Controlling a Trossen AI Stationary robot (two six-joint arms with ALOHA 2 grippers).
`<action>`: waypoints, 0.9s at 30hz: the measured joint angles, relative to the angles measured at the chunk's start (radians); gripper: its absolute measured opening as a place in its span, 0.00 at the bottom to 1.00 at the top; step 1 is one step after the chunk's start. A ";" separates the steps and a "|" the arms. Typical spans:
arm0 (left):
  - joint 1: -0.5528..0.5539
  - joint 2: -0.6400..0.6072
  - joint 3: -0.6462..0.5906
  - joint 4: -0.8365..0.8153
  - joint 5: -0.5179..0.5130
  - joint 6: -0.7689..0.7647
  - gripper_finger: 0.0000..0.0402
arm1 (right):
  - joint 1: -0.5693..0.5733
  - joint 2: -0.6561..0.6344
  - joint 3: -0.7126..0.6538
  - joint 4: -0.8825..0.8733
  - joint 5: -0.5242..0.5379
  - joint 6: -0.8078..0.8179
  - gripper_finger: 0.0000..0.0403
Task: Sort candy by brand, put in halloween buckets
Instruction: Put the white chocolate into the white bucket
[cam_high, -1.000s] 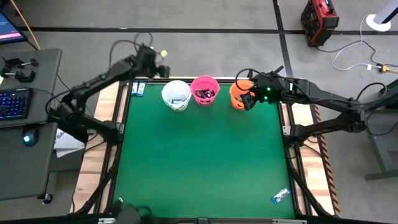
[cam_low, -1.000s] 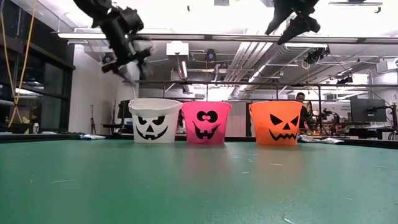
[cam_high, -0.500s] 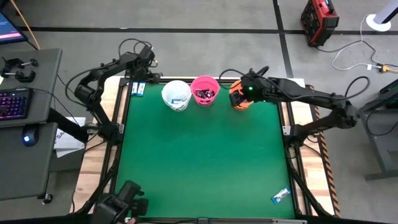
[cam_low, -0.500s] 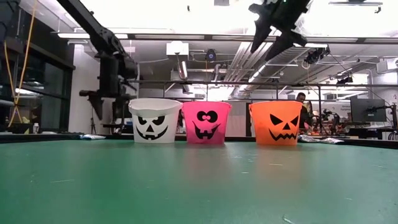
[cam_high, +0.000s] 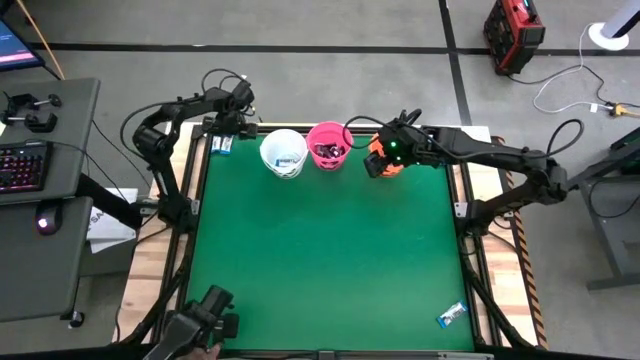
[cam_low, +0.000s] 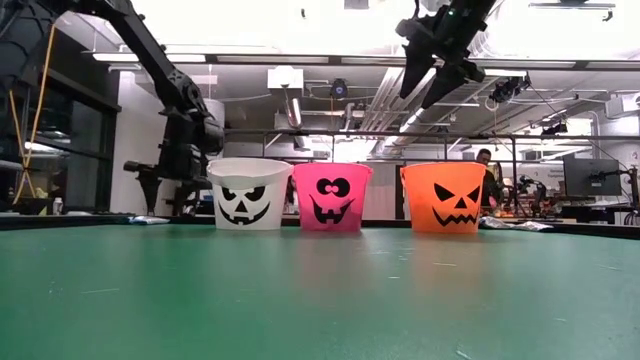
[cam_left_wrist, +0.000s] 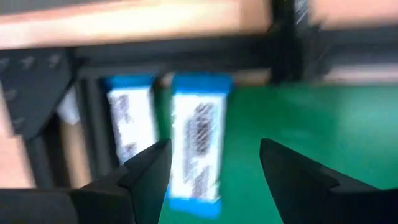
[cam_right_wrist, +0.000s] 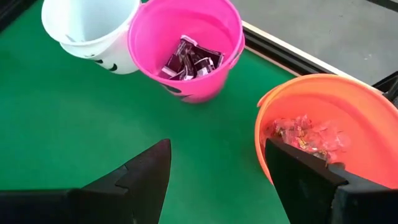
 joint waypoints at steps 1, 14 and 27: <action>0.000 0.010 0.002 0.015 0.011 -0.015 0.58 | 0.000 0.000 0.000 -0.001 -0.002 -0.002 0.63; 0.003 0.069 0.006 0.022 -0.005 0.006 0.45 | 0.004 0.000 0.000 -0.009 -0.003 -0.012 0.63; -0.002 -0.037 0.017 0.014 0.105 0.090 0.00 | 0.002 0.000 0.000 -0.008 0.006 -0.053 0.63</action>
